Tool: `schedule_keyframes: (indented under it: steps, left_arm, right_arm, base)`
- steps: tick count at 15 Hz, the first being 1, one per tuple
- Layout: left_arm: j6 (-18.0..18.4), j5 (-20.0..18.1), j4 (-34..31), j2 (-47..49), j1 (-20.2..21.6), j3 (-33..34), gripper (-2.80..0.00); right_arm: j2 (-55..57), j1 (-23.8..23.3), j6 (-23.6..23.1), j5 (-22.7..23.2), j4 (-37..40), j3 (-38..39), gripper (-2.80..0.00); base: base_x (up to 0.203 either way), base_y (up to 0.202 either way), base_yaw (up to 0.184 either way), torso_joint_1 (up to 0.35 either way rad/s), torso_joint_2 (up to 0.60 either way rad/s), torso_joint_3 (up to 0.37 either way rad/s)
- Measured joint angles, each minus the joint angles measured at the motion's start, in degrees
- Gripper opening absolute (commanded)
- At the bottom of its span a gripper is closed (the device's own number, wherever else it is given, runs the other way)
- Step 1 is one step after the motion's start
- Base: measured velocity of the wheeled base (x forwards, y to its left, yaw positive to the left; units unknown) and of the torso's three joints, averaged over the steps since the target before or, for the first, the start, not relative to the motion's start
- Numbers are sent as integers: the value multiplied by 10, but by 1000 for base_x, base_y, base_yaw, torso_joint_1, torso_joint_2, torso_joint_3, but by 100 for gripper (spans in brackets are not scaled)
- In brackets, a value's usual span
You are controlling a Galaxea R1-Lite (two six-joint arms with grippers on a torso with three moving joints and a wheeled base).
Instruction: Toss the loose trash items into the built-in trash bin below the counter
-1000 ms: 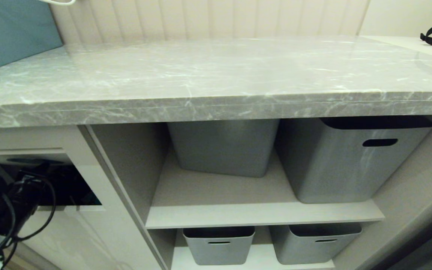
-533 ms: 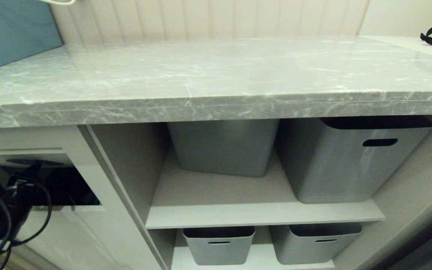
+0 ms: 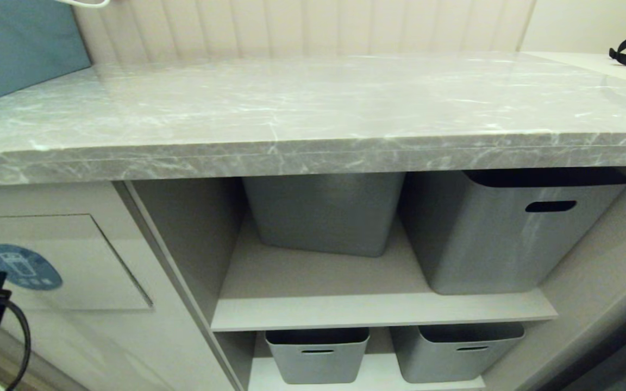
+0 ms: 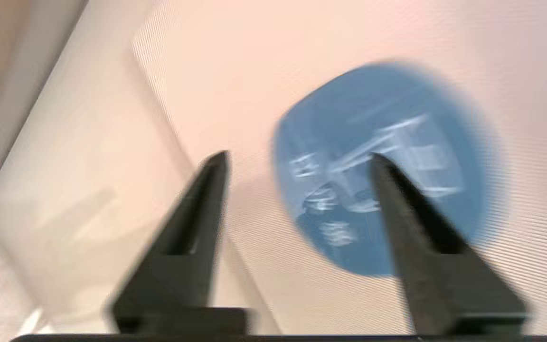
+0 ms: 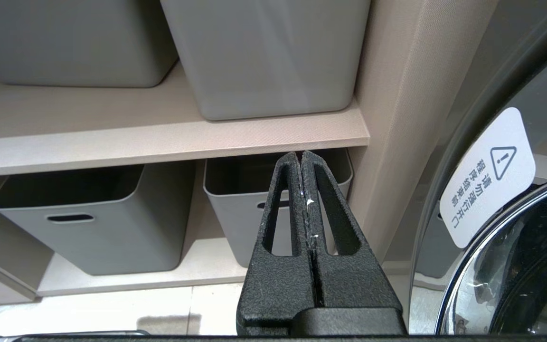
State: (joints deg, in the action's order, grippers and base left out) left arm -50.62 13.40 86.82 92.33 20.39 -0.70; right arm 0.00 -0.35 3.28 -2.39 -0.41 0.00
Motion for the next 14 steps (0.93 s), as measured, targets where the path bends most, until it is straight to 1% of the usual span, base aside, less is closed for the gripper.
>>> schedule_keyframes:
  steps: [1,2,3,4,5,6,7,8,9,10,11,12,14]
  left_arm:
    - [14,-2,-2,-29,2,4,-280]
    - [38,-6,-4,-56,3,5,-280]
    - [70,-14,-6,-81,4,6,-280]
    - [104,-32,-10,-109,4,7,-280]
    - [139,-63,-17,-143,4,7,-280]
    - [170,-111,-33,-178,3,7,-280]
    - [202,-170,-63,-218,2,7,-280]
    - [231,-226,-103,-261,1,2,-280]
    - [258,-272,-148,-304,-2,-3,-280]
    - [292,-312,-215,-354,-9,-10,-280]
    - [325,-330,-287,-406,-21,-14,-280]
    - [351,-331,-349,-452,-32,-16,-280]
    - [402,-317,-500,-566,-56,-17,-280]
  right_arm:
    - [0,0,0,0,0,0,-280]
    - [0,0,0,0,0,0,-280]
    - [0,0,0,0,0,0,-280]
    - [0,0,0,0,0,0,-280]
    - [0,0,0,0,0,0,-280]
    - [0,0,0,0,0,0,-280]
    - [0,0,0,0,0,0,-280]
    - [0,0,0,0,0,0,-280]
    - [0,0,0,0,0,0,-280]
    - [0,0,0,0,0,0,-280]
    - [0,0,0,0,0,0,-280]
    - [0,0,0,0,0,0,-280]
    - [0,0,0,0,0,0,-280]
  base:
    - [0,0,0,0,0,0]
    - [0,0,0,0,0,0]
    - [0,0,0,0,0,0]
    - [0,0,0,0,0,0]
    - [0,0,0,0,0,0]
    - [0,0,0,0,0,0]
    - [0,0,0,0,0,0]
    - [0,0,0,0,0,0]
    - [0,0,0,0,0,0]
    - [0,0,0,0,0,0]
    - [0,0,0,0,0,0]
    - [0,0,0,0,0,0]
    - [0,0,0,0,0,0]
